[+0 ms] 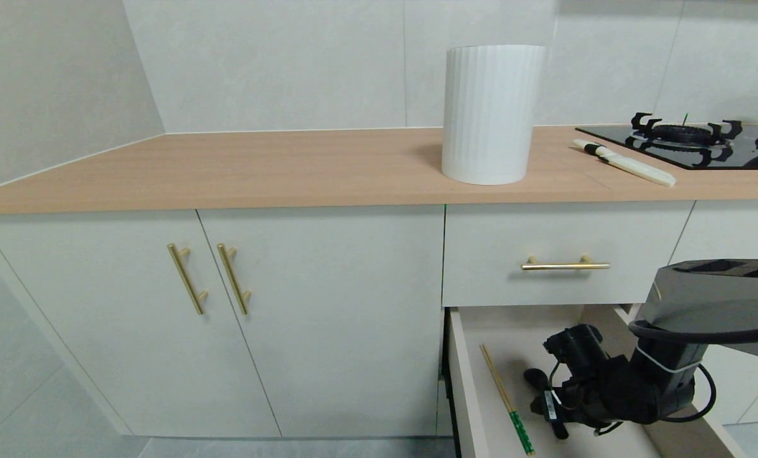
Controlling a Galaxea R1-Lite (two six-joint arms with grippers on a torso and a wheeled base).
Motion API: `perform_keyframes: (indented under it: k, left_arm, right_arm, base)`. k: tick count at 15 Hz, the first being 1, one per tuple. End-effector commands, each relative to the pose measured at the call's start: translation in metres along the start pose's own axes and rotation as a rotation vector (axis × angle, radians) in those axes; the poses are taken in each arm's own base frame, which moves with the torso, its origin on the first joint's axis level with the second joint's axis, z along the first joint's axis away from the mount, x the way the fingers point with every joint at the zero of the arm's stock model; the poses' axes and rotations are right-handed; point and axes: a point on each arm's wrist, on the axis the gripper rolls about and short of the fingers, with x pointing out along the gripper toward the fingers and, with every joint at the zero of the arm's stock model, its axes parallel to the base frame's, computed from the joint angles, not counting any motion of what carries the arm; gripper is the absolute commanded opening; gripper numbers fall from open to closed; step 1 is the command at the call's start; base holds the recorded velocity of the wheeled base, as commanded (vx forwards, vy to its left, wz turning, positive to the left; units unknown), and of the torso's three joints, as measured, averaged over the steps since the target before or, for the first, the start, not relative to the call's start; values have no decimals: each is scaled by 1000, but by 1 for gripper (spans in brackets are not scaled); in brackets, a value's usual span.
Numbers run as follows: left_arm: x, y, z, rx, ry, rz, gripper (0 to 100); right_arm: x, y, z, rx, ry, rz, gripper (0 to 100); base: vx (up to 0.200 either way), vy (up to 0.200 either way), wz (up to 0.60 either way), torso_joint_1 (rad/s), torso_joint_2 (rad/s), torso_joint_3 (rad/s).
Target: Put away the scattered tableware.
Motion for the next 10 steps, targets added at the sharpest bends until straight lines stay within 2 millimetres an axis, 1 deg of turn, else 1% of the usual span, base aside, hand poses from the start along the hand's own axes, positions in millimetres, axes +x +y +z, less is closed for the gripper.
perform_keyframes:
  k: [1,3,5,7,9,10]
  left_arm:
    - [0,0,0,0,0,0,100]
    - [0,0,0,0,0,0,100]
    - [0,0,0,0,0,0,100]
    - [0,0,0,0,0,0,100]
    - [0,0,0,0,0,0,100]
    - [0,0,0,0,0,0,100]
  right_arm:
    - [0,0,0,0,-4,1,100]
    - [-3,0,0,3,-14,1,100]
    - [-13,-2,2,5,-31,-11,100]
    - [-52,4,11,-2,-118,28,100]
    - [-84,8,17,-12,-189,68,100]
    - [-92,10,18,-19,-206,80,100]
  base:
    - [0,0,0,0,0,0]
    - [0,0,0,0,0,0]
    - [0,0,0,0,0,0]
    - [0,0,0,0,0,0]
    - [0,0,0,0,0,0]
    - [0,0,0,0,0,0]
